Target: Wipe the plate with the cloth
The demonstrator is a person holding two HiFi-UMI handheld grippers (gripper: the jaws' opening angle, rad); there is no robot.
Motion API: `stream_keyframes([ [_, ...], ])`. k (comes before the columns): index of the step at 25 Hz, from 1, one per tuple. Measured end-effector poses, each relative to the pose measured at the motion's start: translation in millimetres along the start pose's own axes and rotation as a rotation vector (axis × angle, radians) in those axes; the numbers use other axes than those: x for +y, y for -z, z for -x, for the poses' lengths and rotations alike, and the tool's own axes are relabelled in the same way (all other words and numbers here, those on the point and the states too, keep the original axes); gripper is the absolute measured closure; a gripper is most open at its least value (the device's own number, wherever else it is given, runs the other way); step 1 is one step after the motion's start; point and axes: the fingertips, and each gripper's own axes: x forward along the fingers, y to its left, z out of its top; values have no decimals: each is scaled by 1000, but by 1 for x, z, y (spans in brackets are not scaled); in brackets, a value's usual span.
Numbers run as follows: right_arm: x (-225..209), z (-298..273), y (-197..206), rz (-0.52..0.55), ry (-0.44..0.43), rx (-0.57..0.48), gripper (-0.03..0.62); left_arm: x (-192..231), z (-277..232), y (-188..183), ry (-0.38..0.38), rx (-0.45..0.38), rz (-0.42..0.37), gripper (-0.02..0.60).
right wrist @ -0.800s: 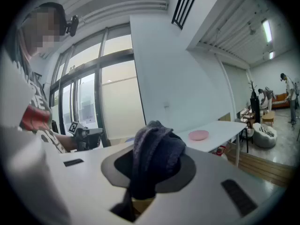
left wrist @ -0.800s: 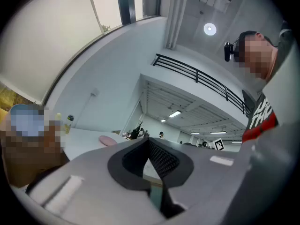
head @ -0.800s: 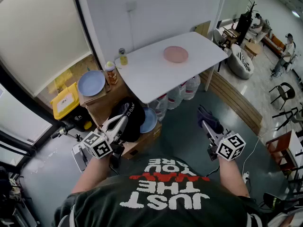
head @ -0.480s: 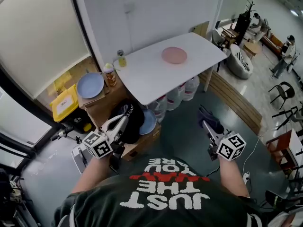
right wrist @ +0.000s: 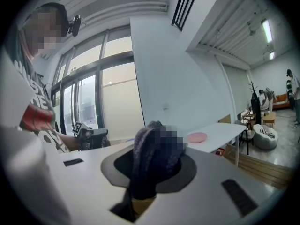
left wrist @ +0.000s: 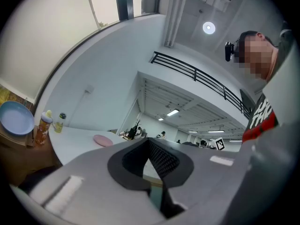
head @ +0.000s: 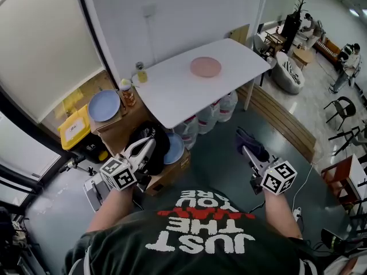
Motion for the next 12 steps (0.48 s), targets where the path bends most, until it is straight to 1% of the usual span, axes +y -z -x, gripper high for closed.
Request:
stream_keyframes([
  [5,-14,20,-8,11,-30,-12,520,-22,-28,8,8,1,-22,575],
  [10,-34,46,-14,30,-70,-6,520,-52,-64,22,-7,-16,8,575],
  [12,-46,56,-14,37,-80,3,520,-64,-82,30,0,-19,8,575],
])
